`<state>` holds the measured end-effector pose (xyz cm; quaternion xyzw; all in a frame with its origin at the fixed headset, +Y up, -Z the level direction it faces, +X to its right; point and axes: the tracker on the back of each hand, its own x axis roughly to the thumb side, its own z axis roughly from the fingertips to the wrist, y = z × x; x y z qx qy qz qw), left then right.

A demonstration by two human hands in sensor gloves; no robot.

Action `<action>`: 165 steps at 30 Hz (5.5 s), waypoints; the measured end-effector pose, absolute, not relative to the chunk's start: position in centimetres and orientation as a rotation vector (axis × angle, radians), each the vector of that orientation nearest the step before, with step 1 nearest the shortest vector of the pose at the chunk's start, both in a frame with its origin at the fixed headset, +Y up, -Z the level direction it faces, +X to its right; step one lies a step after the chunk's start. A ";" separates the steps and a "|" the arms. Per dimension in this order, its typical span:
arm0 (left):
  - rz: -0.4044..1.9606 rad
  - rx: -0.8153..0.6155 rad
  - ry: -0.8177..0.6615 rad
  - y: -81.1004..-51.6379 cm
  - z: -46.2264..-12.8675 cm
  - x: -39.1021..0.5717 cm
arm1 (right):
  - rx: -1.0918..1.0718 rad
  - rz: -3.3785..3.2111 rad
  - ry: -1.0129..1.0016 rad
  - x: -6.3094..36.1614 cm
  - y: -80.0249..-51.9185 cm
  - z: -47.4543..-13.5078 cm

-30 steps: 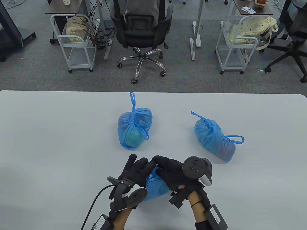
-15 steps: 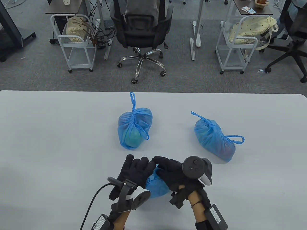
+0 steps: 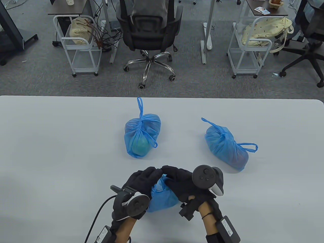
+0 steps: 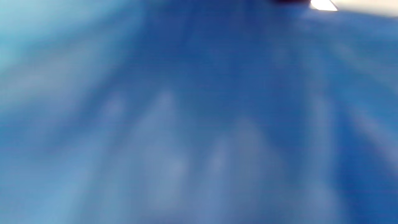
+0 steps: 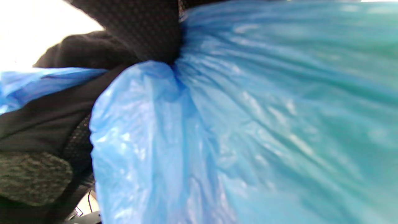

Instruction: Tie knot on plastic bag top

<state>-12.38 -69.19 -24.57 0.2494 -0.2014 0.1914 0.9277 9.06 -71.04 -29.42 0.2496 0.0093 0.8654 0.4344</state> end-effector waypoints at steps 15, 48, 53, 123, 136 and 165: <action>0.568 0.518 -0.391 -69.4 -24.7 -13.5 | 0.604 2.077 0.071 9.1 -71.4 -29.5; 1.046 0.333 -0.262 -71.0 -25.8 -15.2 | 0.429 2.157 -0.514 10.9 -70.0 -28.8; 0.993 0.276 -0.138 -71.3 -26.0 -15.8 | 0.484 2.473 -0.700 10.6 -69.5 -28.2; 0.242 0.062 -0.302 -70.1 -24.9 -9.8 | 0.714 2.102 -0.762 8.1 -66.2 -25.7; 0.278 0.176 -0.242 -70.0 -25.2 -11.1 | 0.407 2.257 -0.673 14.1 -71.2 -29.7; 0.648 0.622 -0.038 -64.9 -23.6 -21.0 | 0.601 2.503 -0.846 12.4 -71.1 -28.8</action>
